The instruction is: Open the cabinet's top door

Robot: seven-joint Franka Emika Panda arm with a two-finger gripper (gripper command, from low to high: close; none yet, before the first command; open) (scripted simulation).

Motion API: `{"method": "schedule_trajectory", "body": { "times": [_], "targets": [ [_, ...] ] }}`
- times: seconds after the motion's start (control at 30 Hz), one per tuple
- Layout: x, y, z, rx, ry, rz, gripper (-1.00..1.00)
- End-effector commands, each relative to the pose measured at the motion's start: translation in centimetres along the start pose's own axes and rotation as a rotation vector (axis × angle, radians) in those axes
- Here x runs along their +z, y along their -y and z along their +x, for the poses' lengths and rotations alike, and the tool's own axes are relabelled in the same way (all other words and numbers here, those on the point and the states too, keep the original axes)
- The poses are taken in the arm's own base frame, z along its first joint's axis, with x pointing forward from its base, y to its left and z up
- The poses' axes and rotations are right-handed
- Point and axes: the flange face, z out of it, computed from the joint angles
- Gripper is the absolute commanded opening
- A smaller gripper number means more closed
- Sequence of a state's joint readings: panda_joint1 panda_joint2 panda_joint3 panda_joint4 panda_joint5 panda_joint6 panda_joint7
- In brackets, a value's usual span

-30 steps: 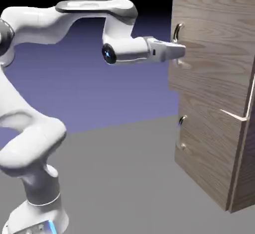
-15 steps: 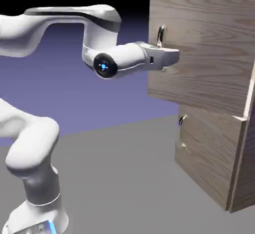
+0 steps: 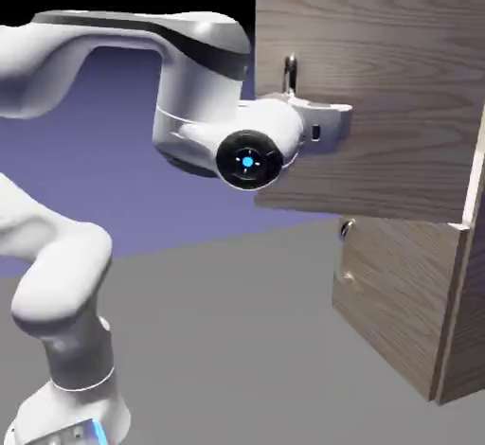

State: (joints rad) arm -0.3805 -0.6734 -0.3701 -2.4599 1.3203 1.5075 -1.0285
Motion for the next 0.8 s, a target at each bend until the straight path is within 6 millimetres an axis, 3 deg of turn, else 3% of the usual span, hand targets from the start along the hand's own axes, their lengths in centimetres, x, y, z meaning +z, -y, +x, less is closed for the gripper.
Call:
{"method": "schedule_trajectory", "body": {
  "times": [0.0,0.37,0.73,0.77],
  "targets": [
    [-0.8,-0.3,0.3,0.0,0.018,0.018,-1.0],
    [-7.9,-3.8,3.9,0.0,0.206,0.206,-1.0],
    [-12.4,-7.4,7.5,0.0,0.352,0.352,-1.0],
    [-12.4,-7.4,7.5,0.0,0.352,0.352,1.0]
  ]
}}
